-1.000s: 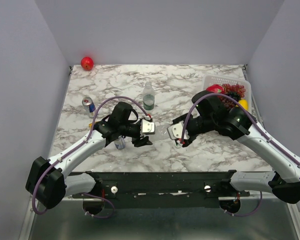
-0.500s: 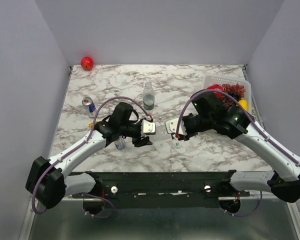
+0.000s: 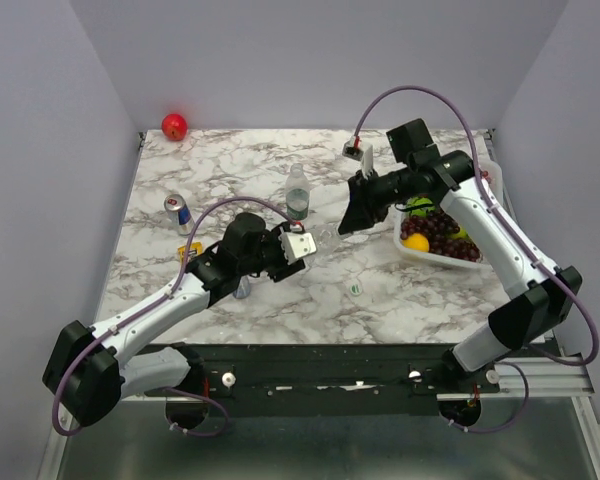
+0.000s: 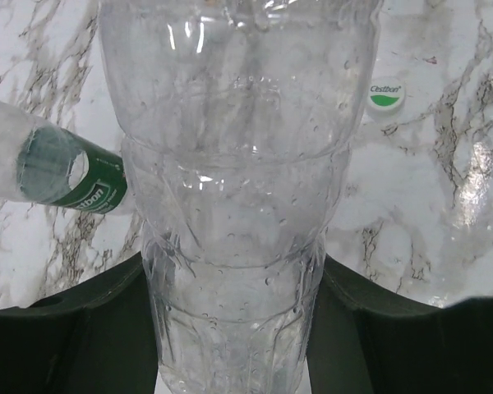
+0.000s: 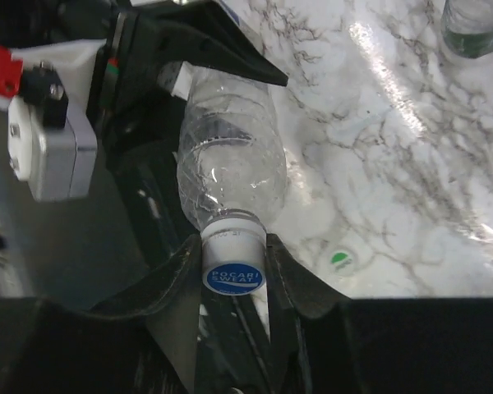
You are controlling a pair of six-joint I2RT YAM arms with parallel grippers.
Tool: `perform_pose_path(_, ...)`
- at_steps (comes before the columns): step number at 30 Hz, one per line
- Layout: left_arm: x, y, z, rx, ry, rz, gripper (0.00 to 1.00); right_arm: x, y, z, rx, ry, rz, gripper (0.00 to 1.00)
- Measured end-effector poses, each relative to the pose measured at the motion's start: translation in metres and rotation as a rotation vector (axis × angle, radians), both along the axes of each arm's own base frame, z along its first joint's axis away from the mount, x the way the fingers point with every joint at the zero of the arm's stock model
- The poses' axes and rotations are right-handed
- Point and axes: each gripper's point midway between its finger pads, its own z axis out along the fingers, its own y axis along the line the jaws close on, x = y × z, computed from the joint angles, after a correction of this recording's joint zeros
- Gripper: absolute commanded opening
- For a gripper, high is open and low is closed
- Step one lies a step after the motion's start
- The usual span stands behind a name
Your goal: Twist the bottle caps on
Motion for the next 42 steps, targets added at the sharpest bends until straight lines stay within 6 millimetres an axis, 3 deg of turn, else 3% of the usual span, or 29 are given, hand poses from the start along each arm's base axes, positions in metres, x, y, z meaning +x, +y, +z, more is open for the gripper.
perform_pose_path(2, 0.002, 0.001, 0.000, 0.001, 0.002, 0.025, 0.00, 0.007, -0.002, 0.001, 0.027, 0.071, -0.047, 0.54)
perform_pose_path(3, 0.003, 0.002, -0.001, -0.001, 0.009, 0.036, 0.00, 0.011, 0.000, 0.002, 0.040, 0.102, -0.060, 0.59)
perform_pose_path(6, 0.000, -0.002, 0.003, -0.026, 0.030, 0.029, 0.00, 0.020, 0.006, 0.020, 0.092, 0.111, -0.055, 0.66)
perform_pose_path(10, -0.015, -0.011, 0.006, -0.050, 0.074, -0.056, 0.00, 0.031, -0.001, 0.068, 0.163, -0.193, 0.073, 0.71)
perform_pose_path(12, -0.027, -0.013, 0.001, -0.044, 0.113, -0.106, 0.00, 0.020, -0.013, 0.083, 0.164, -0.382, 0.157, 0.73)
perform_pose_path(15, -0.040, -0.013, -0.006, -0.031, 0.153, -0.164, 0.00, -0.012, -0.033, 0.084, 0.136, -0.571, 0.271, 0.74)
perform_pose_path(19, -0.047, -0.014, -0.005, -0.019, 0.165, -0.205, 0.00, -0.047, -0.043, 0.064, 0.086, -0.733, 0.436, 0.74)
perform_pose_path(23, -0.043, -0.018, 0.004, -0.022, 0.140, -0.226, 0.00, -0.062, -0.040, 0.032, 0.038, -0.772, 0.558, 0.74)
perform_pose_path(28, -0.041, -0.020, 0.007, -0.018, 0.128, -0.238, 0.00, -0.061, -0.033, 0.018, 0.002, -0.809, 0.628, 0.71)
perform_pose_path(32, -0.041, -0.021, 0.008, -0.016, 0.118, -0.245, 0.00, -0.056, -0.031, 0.018, -0.005, -0.827, 0.624, 0.56)
perform_pose_path(37, -0.040, -0.022, 0.010, -0.019, 0.113, -0.247, 0.00, -0.049, -0.027, 0.011, -0.018, -0.801, 0.622, 0.48)
perform_pose_path(38, -0.040, -0.022, 0.010, -0.020, 0.113, -0.246, 0.00, -0.048, -0.027, 0.009, -0.020, -0.795, 0.623, 0.38)
perform_pose_path(42, -0.039, -0.022, 0.010, -0.023, 0.115, -0.243, 0.00, -0.043, -0.024, 0.006, -0.028, -0.767, 0.615, 0.25)
